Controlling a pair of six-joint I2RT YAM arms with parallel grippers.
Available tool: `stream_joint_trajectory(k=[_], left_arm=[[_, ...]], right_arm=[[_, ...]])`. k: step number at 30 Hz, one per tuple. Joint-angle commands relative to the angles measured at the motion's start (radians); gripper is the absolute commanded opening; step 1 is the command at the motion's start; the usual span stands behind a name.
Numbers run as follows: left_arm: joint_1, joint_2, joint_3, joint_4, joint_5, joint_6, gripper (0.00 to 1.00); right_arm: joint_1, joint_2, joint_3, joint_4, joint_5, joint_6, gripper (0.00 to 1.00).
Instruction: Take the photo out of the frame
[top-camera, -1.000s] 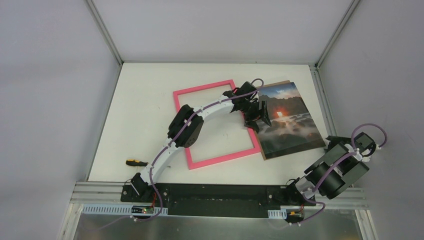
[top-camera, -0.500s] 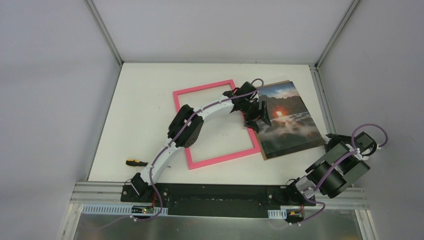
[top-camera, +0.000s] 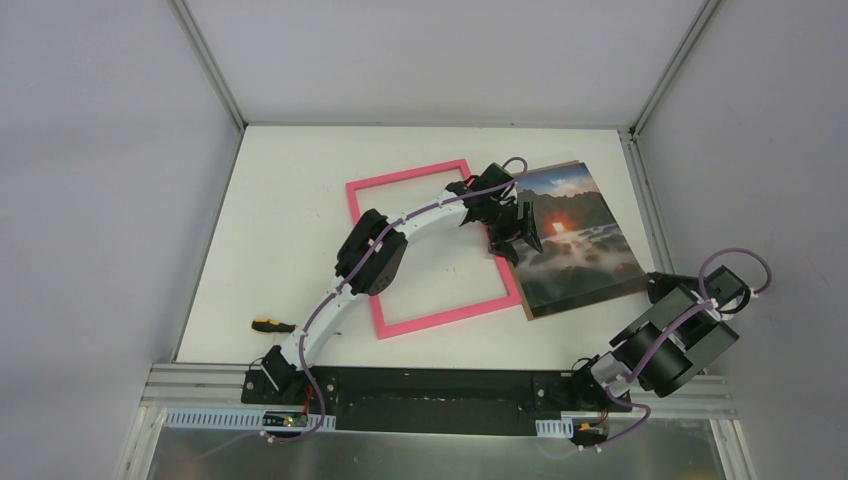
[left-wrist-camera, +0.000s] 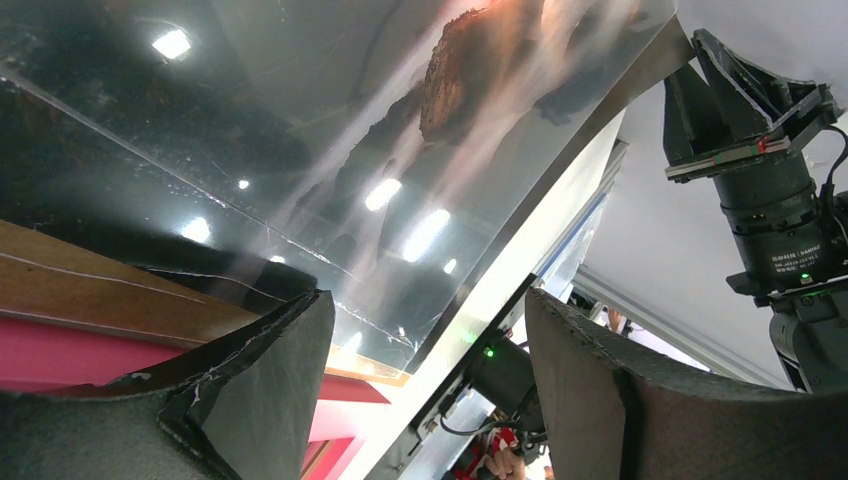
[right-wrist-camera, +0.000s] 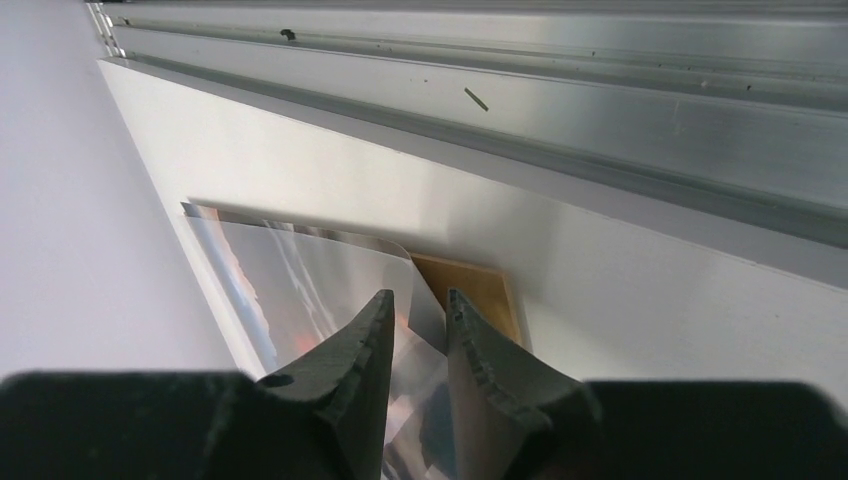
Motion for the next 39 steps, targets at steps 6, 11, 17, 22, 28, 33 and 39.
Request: stream_joint_trajectory(k=[6,11,17,22,28,33,39], left_arm=[[-0.005,0.013,-0.032,-0.046,-0.024,0.015,0.73],[-0.005,0.014,-0.031,-0.046,-0.024,0.014,0.73],[-0.006,0.005,-0.042,-0.046,-0.019,0.017,0.73],[-0.006,-0.02,-0.058,-0.046,-0.016,0.013,0.74],[-0.005,-0.073,-0.091,-0.046,-0.019,-0.013,0.74],[-0.008,-0.111,-0.092,-0.046,-0.009,-0.049,0.74],[-0.013,-0.21,-0.12,-0.047,-0.026,-0.179,0.75]], right_arm=[[0.011,0.05,-0.017,0.027,-0.013,-0.044,0.26],[0.023,0.074,-0.02,0.037,-0.014,-0.047,0.23],[0.039,0.037,-0.013,-0.001,0.0,-0.068,0.06],[0.068,0.005,0.07,-0.228,0.115,-0.092,0.0],[0.127,-0.063,0.209,-0.515,0.305,-0.112,0.0],[0.16,-0.087,0.318,-0.711,0.425,-0.169,0.0],[0.164,-0.159,0.348,-0.847,0.443,-0.221,0.0]])
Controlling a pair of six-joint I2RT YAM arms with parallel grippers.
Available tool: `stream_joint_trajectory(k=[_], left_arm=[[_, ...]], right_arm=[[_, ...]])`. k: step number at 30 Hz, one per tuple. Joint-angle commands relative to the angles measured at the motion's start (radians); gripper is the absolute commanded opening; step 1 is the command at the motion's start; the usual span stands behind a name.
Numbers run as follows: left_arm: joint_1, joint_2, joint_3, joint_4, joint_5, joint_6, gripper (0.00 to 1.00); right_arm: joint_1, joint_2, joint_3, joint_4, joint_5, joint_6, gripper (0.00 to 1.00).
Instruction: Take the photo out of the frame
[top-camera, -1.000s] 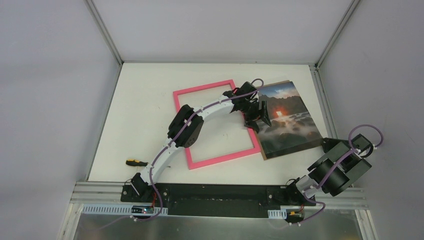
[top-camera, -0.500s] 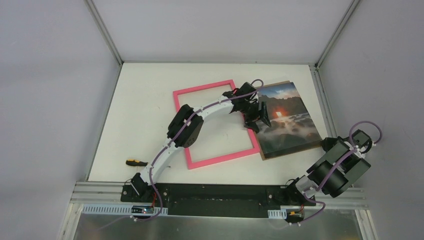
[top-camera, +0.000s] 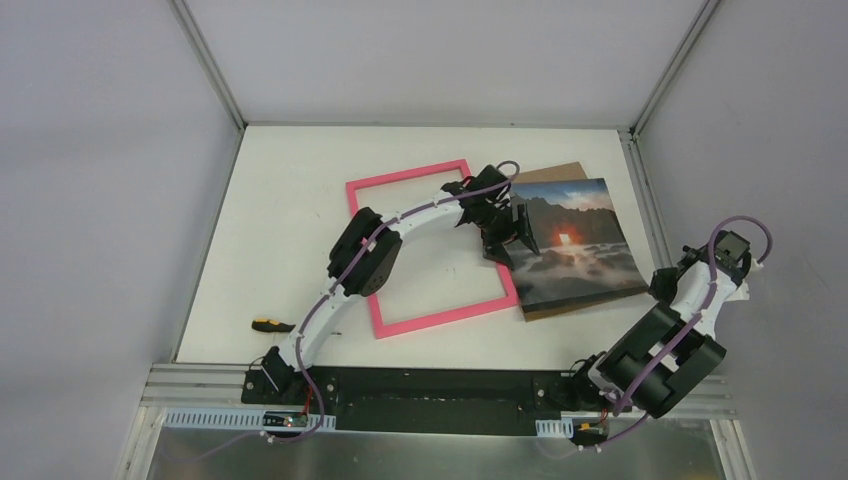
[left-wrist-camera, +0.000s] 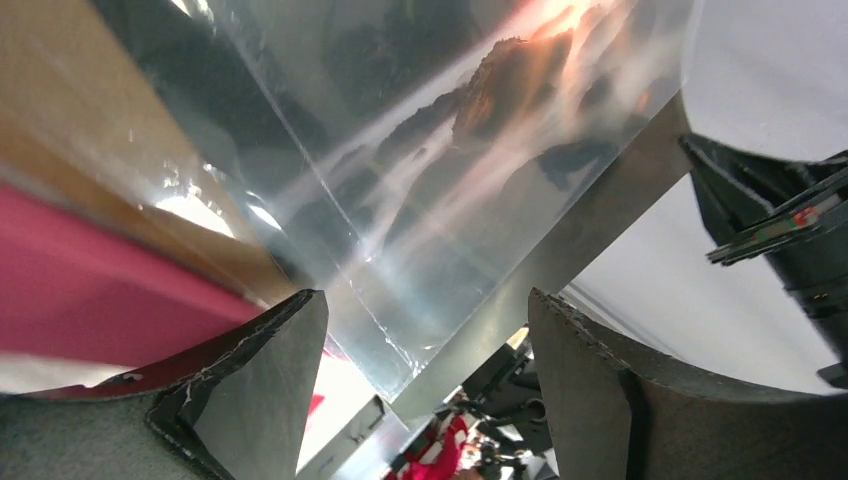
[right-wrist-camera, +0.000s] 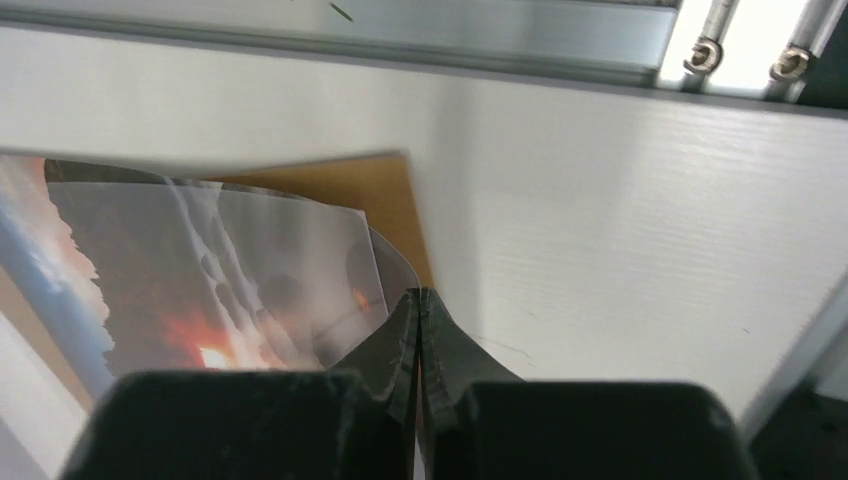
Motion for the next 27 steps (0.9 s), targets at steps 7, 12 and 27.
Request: stream_joint_trajectory(k=[7,12,27], left_arm=[[-0.013,-0.334,-0.111,-0.035,-0.097,-0.233,0.77],[-0.014,-0.461,-0.165,-0.035,-0.093,-0.334,0.78],[0.01,-0.878,-0.464,-0.082,-0.033,-0.309,0.78]], right_arm=[[0.016,-0.116,0.146,-0.312,0.121,-0.178,0.0],[0.017,-0.143,0.27,-0.442,0.175,-0.222,0.0],[0.093,-0.254,0.656,-0.734,0.216,-0.232,0.0]])
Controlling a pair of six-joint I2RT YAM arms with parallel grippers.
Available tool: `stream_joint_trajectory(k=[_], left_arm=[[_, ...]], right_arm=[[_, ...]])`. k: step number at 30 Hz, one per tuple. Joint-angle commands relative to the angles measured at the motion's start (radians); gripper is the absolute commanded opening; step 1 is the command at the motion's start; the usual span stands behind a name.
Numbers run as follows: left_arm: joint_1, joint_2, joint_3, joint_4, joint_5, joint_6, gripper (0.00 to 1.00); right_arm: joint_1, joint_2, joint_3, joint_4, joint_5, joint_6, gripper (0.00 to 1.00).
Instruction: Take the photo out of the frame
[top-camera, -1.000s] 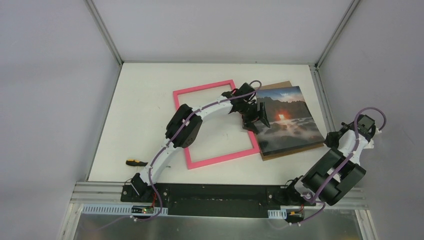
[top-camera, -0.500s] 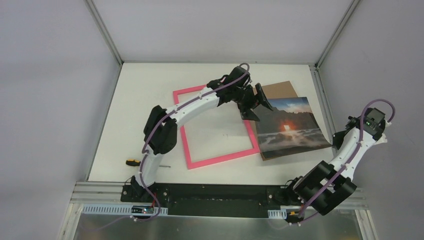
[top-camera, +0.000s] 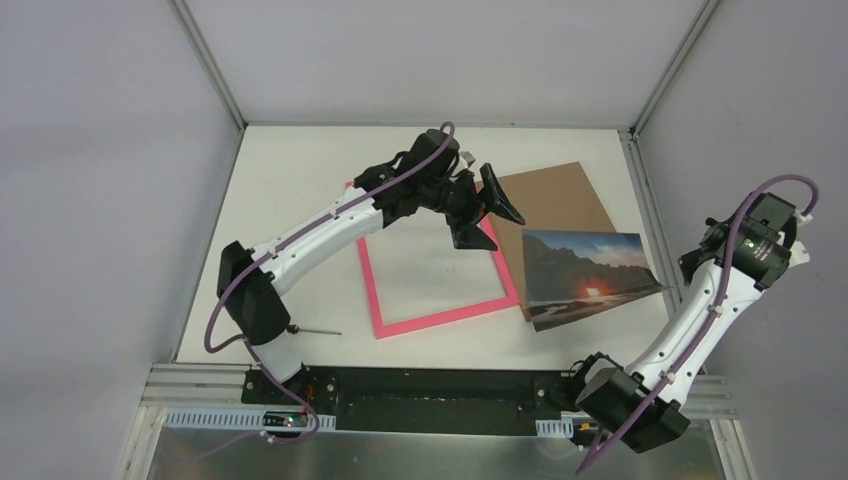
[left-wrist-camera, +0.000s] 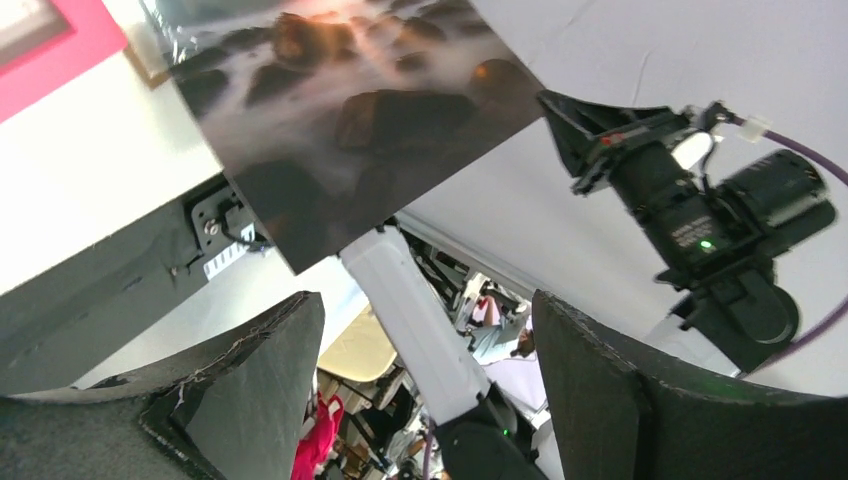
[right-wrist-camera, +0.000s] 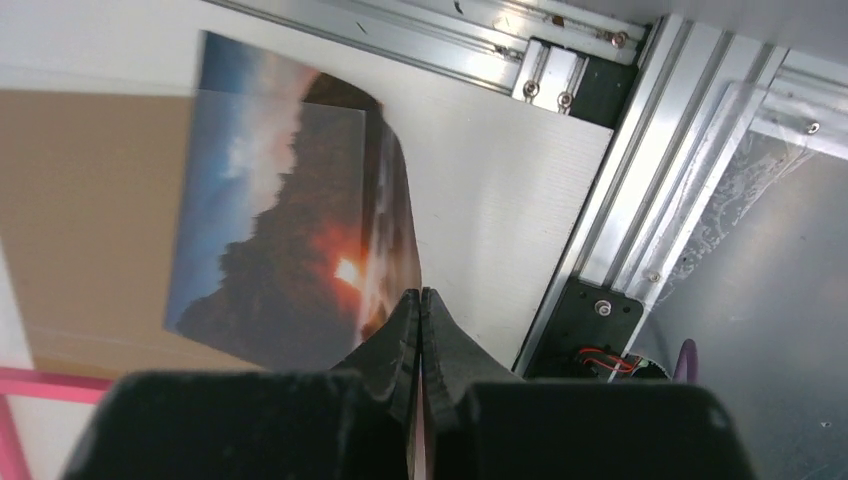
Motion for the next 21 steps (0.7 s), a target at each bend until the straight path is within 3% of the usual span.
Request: stream_joint_trajectory(k=[1,5,11,15,21], left_arm=[[0.021,-0.156,-0.083,-0.037,0.032,0.024,0.78],[0.029,-0.235,-0.101,-0.106,-0.003,0.115,0.78],[0.031,-0.302,-0.073,-0.228,-0.072,0.289,0.78],[0.031,-0.381,-0.083,-0.256,-0.118,0.424,0.78],[0.03,-0.467,-0.086,-0.335,-0.183,0.568,0.79]], right_arm=[[0.011,-0.035,0.238,-0.151,-0.012,0.002,0.0],[0.024,-0.029,0.439,-0.19,-0.1,0.008,0.0],[0.025,-0.05,0.619,-0.11,-0.373,0.07,0.0],[0.025,-0.101,0.591,0.074,-0.549,0.2,0.0],[0.025,-0.091,0.496,0.439,-0.71,0.52,0.0]])
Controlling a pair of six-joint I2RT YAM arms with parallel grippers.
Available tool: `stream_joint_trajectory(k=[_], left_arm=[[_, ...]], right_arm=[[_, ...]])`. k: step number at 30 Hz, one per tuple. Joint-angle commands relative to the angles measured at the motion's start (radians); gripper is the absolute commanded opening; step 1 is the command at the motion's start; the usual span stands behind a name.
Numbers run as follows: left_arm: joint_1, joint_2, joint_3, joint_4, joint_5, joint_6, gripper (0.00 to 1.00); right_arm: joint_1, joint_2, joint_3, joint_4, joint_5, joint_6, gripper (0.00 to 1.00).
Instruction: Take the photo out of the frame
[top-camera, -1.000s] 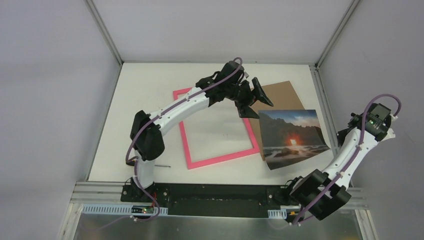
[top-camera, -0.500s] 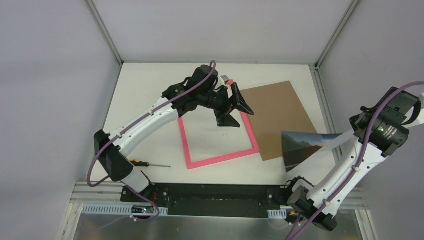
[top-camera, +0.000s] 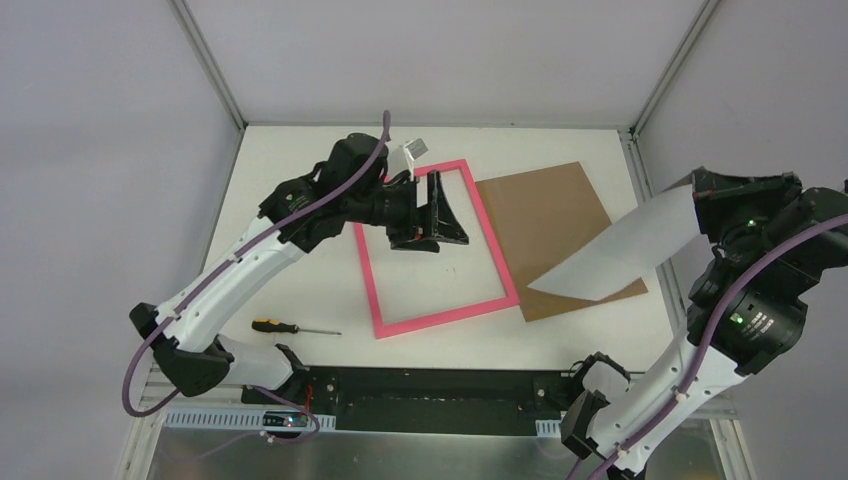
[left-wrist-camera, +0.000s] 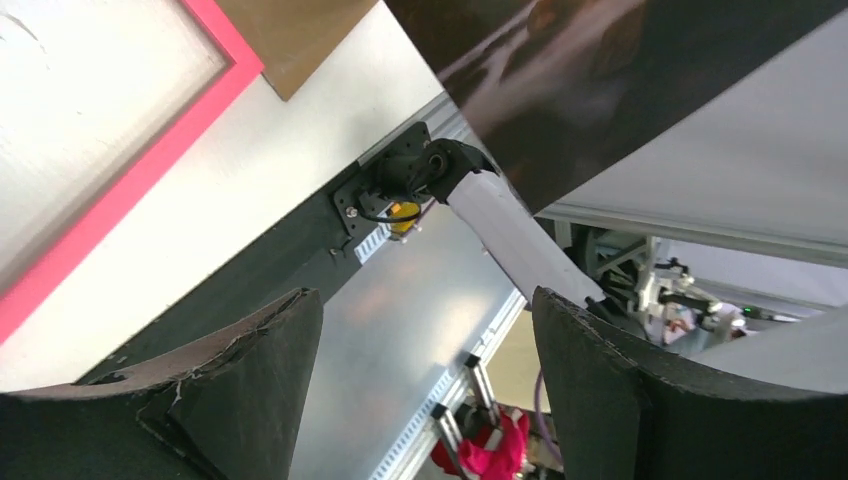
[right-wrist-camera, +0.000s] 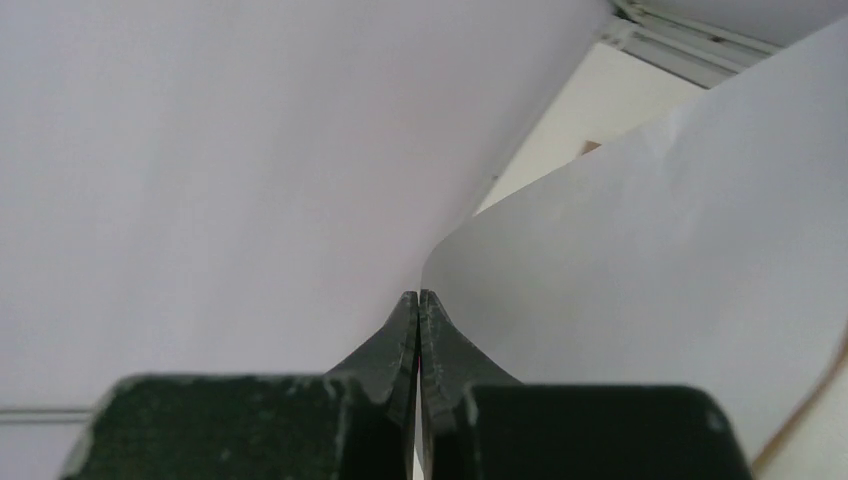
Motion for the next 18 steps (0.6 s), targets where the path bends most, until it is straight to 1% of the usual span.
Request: stream_joint_trajectory(k=[1,6,9,13,14,18], left_arm=[[0.005,-0.084,0.014,-0.08,-0.069,0.165,0.79],[0.005,-0.141,-0.009,-0.121,-0.136,0.203,0.79],[0.007,-0.154,-0.004,-0.147,-0.188,0.219,0.79],[0.013,-0.144,0.028,-0.172,-0.226,0.233,0.79],[0.014,-0.14,0.034,-0.176,-0.232,0.23,0.8],[0.015,-0.128,0.055,-0.194,-0.243,0.227,0.8]], right_arm=[[0.006,0.041,-0.065,0.37,-0.178,0.295,0.0],[0.015,0.121,-0.127,0.593,-0.213,0.498,0.0],[0.063,0.166,-0.173,0.704,-0.18,0.58,0.0],[0.159,0.263,-0.195,0.793,-0.172,0.591,0.0],[0.181,0.284,-0.2,0.817,-0.133,0.617,0.0],[0.201,0.341,-0.234,0.858,-0.116,0.641,0.0]])
